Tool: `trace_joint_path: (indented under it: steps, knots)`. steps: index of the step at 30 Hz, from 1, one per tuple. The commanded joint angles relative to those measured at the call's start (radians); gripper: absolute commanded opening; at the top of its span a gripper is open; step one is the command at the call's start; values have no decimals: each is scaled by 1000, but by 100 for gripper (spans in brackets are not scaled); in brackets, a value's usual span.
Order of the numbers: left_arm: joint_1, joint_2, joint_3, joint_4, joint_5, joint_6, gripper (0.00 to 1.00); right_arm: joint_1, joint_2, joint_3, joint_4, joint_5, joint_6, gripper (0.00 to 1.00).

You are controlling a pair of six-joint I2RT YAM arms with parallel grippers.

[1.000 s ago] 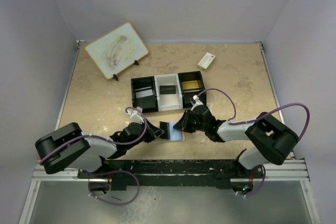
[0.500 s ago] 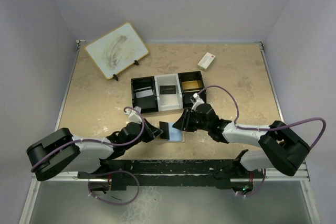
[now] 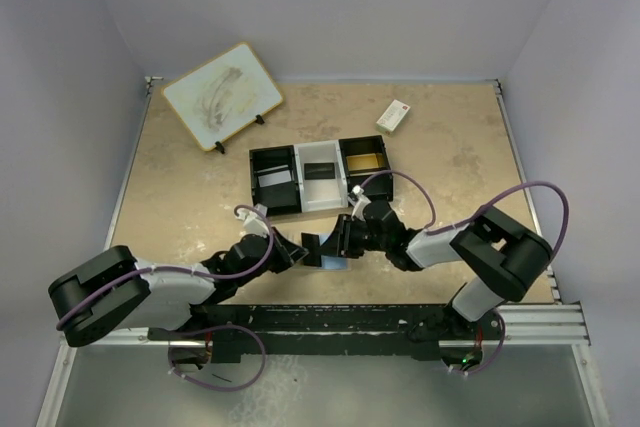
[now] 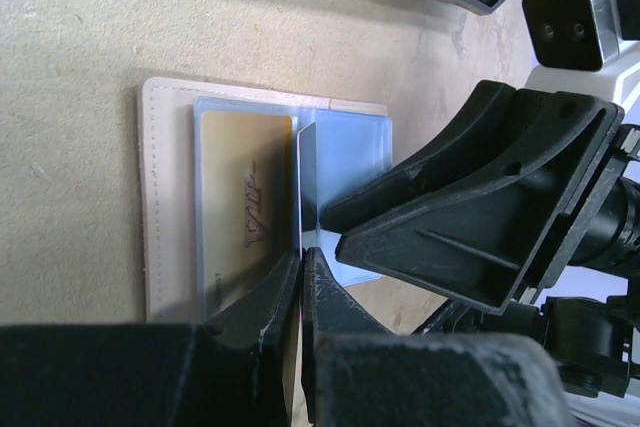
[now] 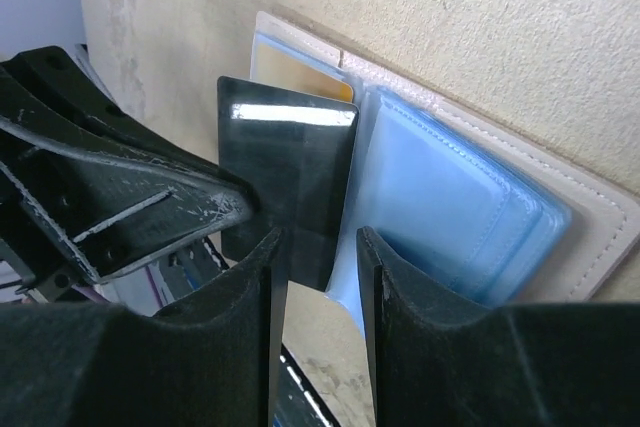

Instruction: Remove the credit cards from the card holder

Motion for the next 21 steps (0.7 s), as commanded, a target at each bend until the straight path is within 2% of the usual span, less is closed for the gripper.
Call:
trace_joint_path:
  steps: [1,14,21]
  knots:
    - [1,-10,6,-27,-24,-17,0,4,36,17,31,6,35,37]
    - [-1,25,47,-192,-63,48,0,7,67,66,-81,64,0,36]
    - [1,37,80,-295,-93,82,0,37,101,130,-200,123,-14,36]
